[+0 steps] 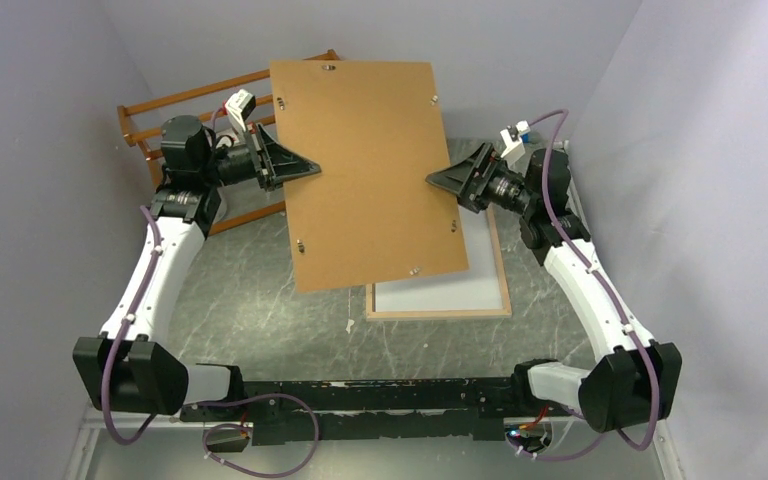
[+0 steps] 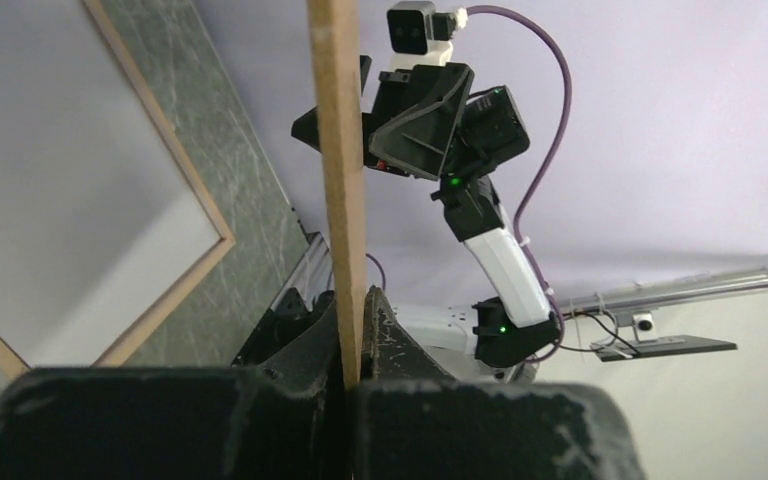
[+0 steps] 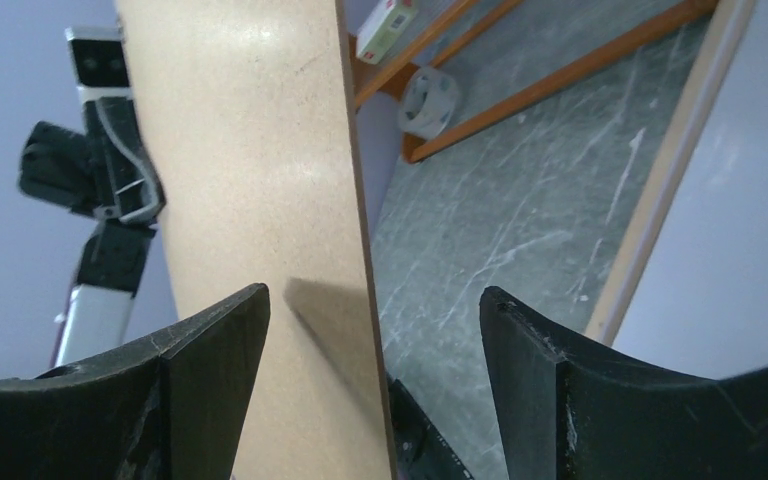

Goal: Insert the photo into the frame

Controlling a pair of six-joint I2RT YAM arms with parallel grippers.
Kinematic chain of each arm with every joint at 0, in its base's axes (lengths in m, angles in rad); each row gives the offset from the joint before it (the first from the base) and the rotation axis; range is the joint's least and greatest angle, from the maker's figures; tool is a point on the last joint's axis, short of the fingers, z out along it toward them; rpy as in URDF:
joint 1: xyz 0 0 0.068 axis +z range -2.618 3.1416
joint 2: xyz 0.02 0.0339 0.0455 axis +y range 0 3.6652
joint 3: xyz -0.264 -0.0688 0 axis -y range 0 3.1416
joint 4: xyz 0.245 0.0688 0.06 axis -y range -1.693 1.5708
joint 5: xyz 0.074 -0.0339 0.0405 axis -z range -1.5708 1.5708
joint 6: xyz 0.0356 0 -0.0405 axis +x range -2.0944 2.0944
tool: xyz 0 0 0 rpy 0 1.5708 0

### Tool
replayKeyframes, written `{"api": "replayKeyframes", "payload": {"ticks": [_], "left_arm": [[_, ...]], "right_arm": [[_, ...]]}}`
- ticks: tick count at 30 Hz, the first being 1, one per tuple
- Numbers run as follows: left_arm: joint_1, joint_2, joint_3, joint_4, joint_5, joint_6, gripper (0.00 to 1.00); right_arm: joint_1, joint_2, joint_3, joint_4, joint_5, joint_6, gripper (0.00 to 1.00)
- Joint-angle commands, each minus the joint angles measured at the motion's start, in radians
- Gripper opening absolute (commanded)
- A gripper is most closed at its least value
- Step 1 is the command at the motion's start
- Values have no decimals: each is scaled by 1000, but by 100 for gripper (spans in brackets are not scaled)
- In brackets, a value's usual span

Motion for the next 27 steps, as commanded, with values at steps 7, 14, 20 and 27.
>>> {"api": "replayKeyframes", "payload": {"ticks": [7, 14, 20, 27], "left_arm": [[-24, 57, -6, 283, 96, -175, 3], [-26, 86, 7, 203, 69, -80, 3], [-26, 108, 12, 73, 44, 49, 27], [-26, 131, -20, -2, 21, 155, 69]], "right_arm": [[-34, 5, -122, 531, -202, 288, 58], [-64, 7, -169, 690, -214, 405, 9], [-71, 9, -227, 814, -198, 488, 0], [-102, -23, -304, 867, -173, 534, 0]]}}
